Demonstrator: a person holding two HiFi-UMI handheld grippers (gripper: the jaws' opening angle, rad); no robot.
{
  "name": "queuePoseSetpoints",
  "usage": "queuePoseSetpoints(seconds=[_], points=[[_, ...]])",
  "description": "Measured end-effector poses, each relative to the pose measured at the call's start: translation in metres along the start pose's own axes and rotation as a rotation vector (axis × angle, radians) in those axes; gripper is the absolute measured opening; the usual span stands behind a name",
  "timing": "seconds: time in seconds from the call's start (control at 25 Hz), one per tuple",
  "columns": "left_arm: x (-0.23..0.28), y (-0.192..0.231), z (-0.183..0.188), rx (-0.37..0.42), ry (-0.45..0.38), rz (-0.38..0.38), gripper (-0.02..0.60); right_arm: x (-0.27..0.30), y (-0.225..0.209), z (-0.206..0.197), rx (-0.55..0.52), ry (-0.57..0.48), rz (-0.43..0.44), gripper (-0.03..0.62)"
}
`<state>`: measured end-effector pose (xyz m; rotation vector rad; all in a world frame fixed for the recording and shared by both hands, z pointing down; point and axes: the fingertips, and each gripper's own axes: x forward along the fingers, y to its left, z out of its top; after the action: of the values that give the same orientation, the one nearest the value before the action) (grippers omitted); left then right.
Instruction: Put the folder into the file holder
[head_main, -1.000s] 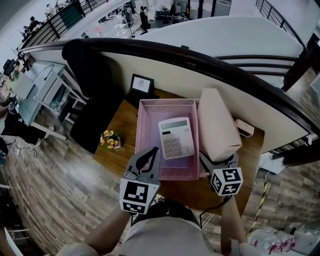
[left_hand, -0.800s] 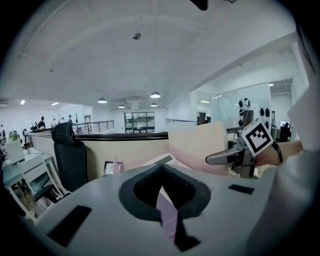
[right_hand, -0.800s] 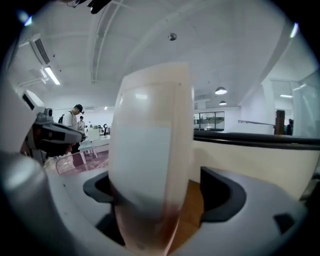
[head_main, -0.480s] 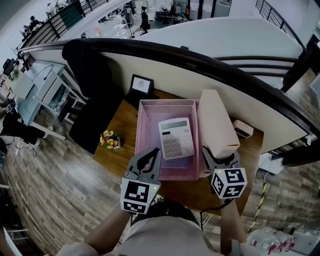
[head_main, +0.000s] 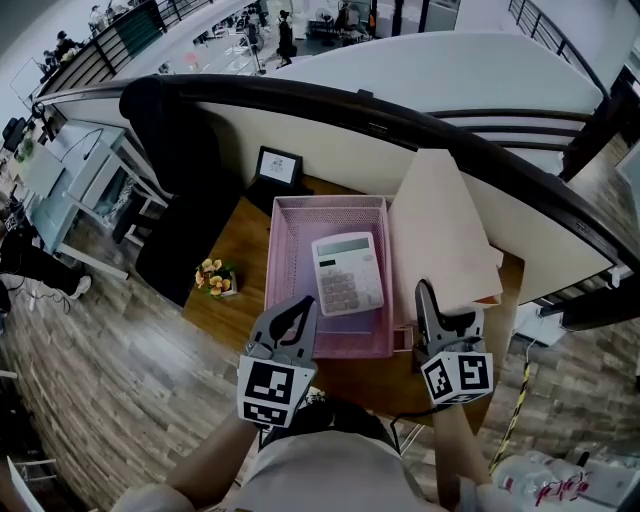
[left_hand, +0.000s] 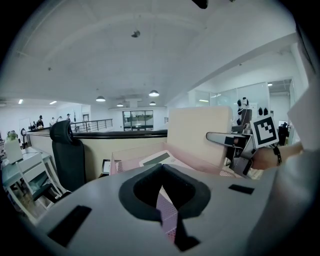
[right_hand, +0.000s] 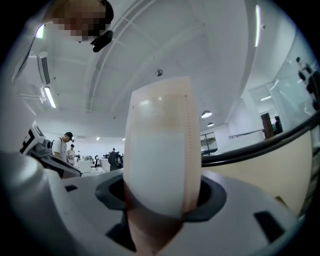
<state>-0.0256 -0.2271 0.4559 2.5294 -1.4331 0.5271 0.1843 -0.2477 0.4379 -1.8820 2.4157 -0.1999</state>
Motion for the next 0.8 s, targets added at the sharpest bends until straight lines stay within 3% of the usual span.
queuePoseSetpoints(seconds=[0.24, 0.4, 0.8], points=[[-0.001, -0.003, -0.004, 0.002, 0.01, 0.001, 0.003, 0.001, 0.003, -0.038, -0.017, -0.026, -0.038, 0.281], [-0.001, 0.0, -0.007, 0.003, 0.019, 0.008, 0.003, 0.003, 0.005, -0.042, -0.033, -0.065, -0.042, 0.281], [0.003, 0.005, -0.01, 0.005, 0.027, 0.02, 0.003, 0.007, -0.005, -0.111, -0.065, 0.083, -0.053, 0.293]])
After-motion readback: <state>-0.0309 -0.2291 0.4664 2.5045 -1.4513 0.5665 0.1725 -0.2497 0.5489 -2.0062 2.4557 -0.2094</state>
